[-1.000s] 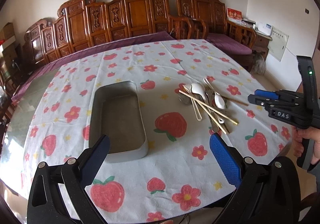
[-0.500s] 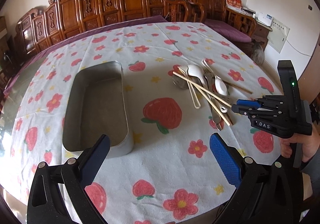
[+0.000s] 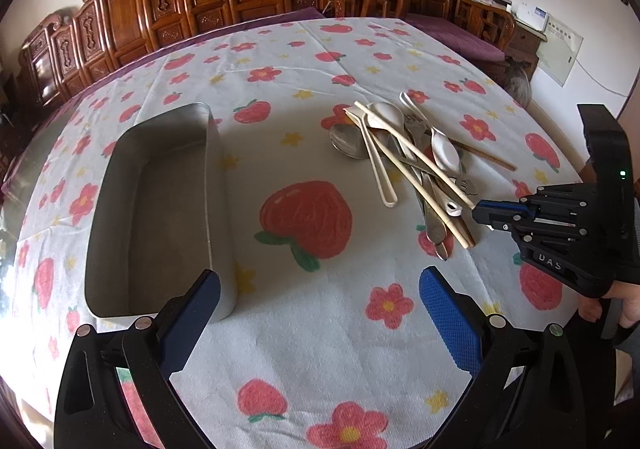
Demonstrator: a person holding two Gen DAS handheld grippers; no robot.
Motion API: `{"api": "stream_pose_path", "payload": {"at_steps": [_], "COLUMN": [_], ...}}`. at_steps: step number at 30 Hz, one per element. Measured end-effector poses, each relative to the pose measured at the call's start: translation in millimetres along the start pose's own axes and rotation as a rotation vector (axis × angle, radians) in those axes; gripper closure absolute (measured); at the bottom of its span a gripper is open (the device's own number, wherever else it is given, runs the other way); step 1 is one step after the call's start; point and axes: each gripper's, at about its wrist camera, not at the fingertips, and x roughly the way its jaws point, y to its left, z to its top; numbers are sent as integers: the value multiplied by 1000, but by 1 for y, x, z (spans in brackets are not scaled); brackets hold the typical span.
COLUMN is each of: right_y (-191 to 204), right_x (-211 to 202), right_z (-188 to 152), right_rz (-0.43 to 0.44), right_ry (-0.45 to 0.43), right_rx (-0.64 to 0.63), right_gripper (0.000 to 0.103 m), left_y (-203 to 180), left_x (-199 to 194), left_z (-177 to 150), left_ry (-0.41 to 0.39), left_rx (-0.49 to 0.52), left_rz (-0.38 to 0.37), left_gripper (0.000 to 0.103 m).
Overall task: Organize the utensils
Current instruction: 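Grasp a pale fork with the left gripper while the right gripper holds the chopstick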
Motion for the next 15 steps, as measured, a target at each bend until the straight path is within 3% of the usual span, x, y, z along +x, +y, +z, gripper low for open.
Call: {"api": "stream_pose_path", "payload": {"at_steps": [7,13,15], "right_y": [-16,-25,-28], "right_x": [-34,-45,-44], "right_z": [13,18,18], "right_rz": [23,3,-4], "right_ry": [-103,-132,-128], "right_rx": [55,89,99], "right_gripper": [97,97,97], "left_y": [-7,-12,-15], "left_x": [14,32,40], "left_z": [10,32,40], "left_ry": [6,-4,-6], "left_rx": [15,12,15], "left_rz": [12,2,-8], "left_gripper": [6,7,11]}}
